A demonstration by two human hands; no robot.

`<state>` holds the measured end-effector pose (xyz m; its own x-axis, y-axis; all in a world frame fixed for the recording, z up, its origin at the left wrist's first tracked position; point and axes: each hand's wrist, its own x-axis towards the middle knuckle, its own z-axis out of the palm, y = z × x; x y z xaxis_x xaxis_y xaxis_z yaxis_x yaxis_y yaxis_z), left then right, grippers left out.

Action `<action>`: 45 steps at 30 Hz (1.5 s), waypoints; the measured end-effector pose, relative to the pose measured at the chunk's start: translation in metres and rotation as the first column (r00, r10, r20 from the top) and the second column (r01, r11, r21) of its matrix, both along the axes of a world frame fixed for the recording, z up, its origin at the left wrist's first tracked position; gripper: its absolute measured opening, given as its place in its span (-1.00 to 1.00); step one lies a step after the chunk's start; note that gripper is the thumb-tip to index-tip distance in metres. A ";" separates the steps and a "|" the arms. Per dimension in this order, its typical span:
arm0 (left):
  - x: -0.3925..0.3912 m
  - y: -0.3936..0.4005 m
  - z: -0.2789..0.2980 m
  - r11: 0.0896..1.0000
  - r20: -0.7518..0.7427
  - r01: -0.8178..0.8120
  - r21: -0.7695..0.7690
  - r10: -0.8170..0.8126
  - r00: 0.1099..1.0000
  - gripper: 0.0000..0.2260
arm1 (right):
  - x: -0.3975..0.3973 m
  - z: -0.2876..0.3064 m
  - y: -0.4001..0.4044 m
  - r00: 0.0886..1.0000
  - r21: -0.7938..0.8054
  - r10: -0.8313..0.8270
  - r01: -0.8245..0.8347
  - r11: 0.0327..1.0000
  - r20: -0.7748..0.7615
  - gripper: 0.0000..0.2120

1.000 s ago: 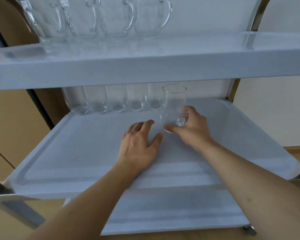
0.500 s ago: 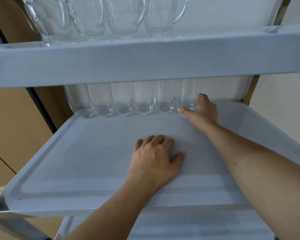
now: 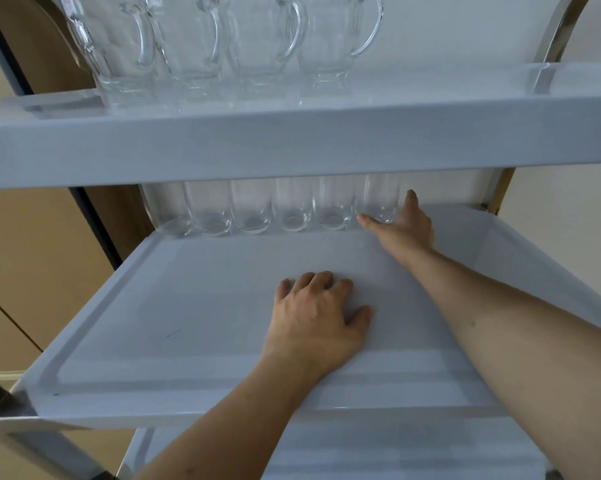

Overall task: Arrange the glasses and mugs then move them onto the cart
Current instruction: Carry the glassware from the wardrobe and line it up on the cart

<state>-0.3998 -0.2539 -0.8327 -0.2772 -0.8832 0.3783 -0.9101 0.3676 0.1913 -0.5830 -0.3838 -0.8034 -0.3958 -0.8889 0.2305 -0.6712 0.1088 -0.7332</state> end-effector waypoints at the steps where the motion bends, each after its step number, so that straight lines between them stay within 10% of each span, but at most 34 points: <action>1: 0.000 0.000 0.001 1.000 0.003 -0.005 0.010 0.005 1.000 -0.44 | 0.001 0.000 0.005 1.000 0.014 -0.002 0.002 1.000 -0.031 0.00; 14: 0.003 0.063 0.043 0.975 -0.085 0.010 0.222 0.009 0.996 -0.61 | -0.009 0.012 0.196 0.947 0.343 0.120 -0.011 0.939 -0.299 -0.24; 24: 0.009 0.182 0.239 0.756 -0.007 0.150 0.637 -0.189 0.982 -0.48 | -0.026 0.193 0.355 0.970 0.549 0.167 -0.044 0.835 -0.176 -0.30; 36: -0.073 0.193 0.641 0.910 -0.064 0.321 0.264 -0.315 0.947 -0.48 | -0.090 0.596 0.388 0.906 0.279 0.031 0.098 0.955 -0.422 -0.27; 45: -0.163 0.200 0.764 0.787 -0.008 0.613 0.070 -0.614 0.789 -0.50 | -0.159 0.730 0.478 0.829 0.146 -0.327 0.431 0.890 -0.453 -0.20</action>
<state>-0.5628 -0.0537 -0.0688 -0.7744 -0.5473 0.3175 -0.4995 0.8368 0.2242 -0.7421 0.0944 -0.0732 -0.6294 -0.7349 0.2526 -0.7706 0.5484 -0.3247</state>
